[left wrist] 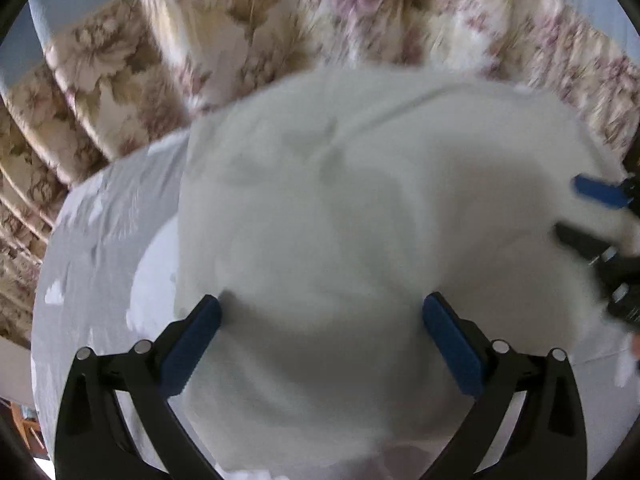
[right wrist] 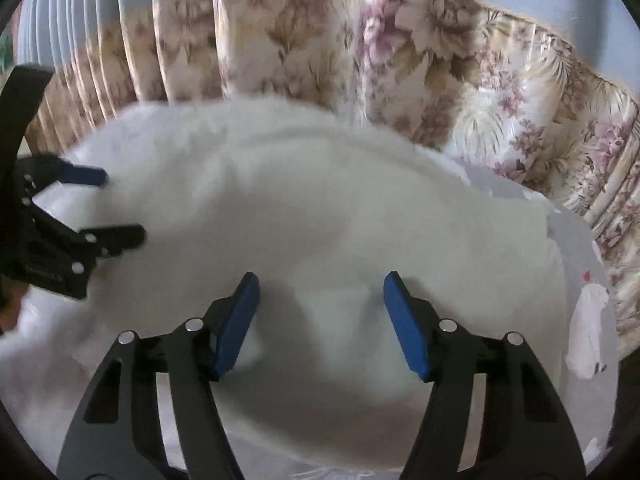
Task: Fold large clothes
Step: 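Press both open tools onto the folded jacket and smooth it flat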
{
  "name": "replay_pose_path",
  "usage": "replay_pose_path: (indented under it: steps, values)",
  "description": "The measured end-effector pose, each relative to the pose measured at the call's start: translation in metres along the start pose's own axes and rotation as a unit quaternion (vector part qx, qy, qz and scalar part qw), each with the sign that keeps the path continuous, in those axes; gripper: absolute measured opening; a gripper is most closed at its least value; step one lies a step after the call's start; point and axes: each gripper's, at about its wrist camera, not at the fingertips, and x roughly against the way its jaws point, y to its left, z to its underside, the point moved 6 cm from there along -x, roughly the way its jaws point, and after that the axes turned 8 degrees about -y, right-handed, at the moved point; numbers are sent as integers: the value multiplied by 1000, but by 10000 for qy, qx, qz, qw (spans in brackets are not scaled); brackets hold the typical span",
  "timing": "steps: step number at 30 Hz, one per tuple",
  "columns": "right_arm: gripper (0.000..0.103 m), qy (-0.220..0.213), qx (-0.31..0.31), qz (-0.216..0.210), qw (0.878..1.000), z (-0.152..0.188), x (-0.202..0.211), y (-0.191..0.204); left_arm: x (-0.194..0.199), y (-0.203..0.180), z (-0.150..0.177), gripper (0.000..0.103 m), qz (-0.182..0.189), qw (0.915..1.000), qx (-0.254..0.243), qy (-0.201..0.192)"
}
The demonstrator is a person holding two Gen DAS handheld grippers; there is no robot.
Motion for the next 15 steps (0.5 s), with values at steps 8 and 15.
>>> replay_pose_path:
  steps: [8,15]
  values:
    - [57,46,-459,-44,9989,23,7,-62,-5,16,7,102,251,9994,186,-176]
    - [75,170,-1134,103,9933,48,14,-109,-3,19,8,102,325,9990,252,-184]
